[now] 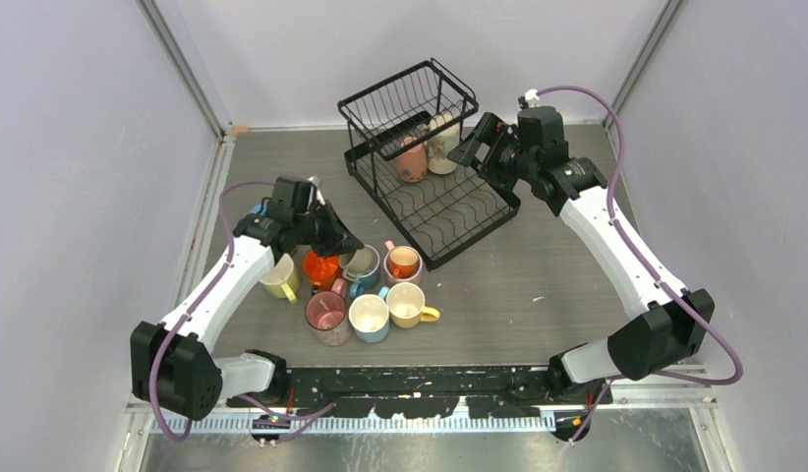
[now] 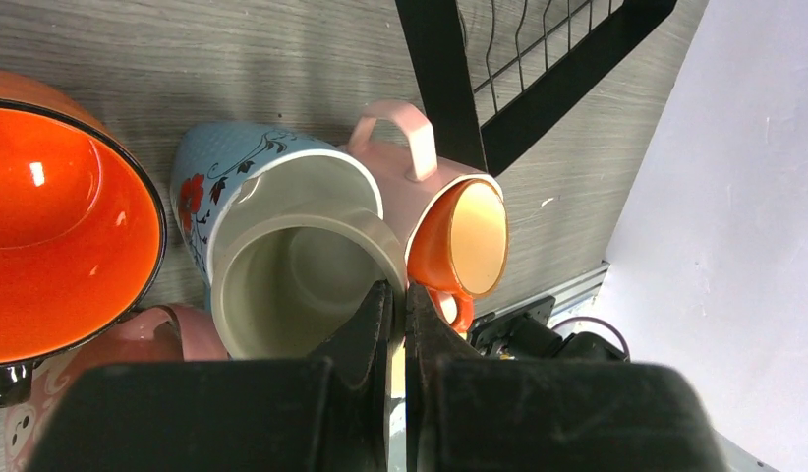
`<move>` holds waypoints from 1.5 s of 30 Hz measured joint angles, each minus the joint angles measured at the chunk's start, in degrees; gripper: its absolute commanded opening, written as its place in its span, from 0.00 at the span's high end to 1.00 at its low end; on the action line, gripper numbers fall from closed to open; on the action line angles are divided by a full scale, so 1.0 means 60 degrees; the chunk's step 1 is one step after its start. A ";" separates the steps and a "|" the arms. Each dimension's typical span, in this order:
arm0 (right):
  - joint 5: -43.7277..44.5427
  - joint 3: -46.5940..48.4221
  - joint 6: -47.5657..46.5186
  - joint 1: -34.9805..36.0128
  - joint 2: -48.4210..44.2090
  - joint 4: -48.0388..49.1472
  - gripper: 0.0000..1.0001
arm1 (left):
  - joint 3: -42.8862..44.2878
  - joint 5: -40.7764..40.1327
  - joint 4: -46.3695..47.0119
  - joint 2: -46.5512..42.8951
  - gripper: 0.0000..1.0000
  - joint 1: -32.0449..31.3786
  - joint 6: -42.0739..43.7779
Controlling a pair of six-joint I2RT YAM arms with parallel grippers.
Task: Unload the cups from the dish rack
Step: Place the cup into the cup.
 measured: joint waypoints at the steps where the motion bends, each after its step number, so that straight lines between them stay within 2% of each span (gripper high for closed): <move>1: -0.0011 -0.0011 0.0000 0.0000 0.0004 0.0000 0.08 | 0.0036 -0.0018 -0.0015 0.0022 1.00 -0.0015 0.0025; 45: -0.0095 -0.0280 -0.0004 0.0000 0.0000 0.0270 0.08 | 0.0874 -0.0415 -0.0087 0.1158 1.00 -0.0229 0.0102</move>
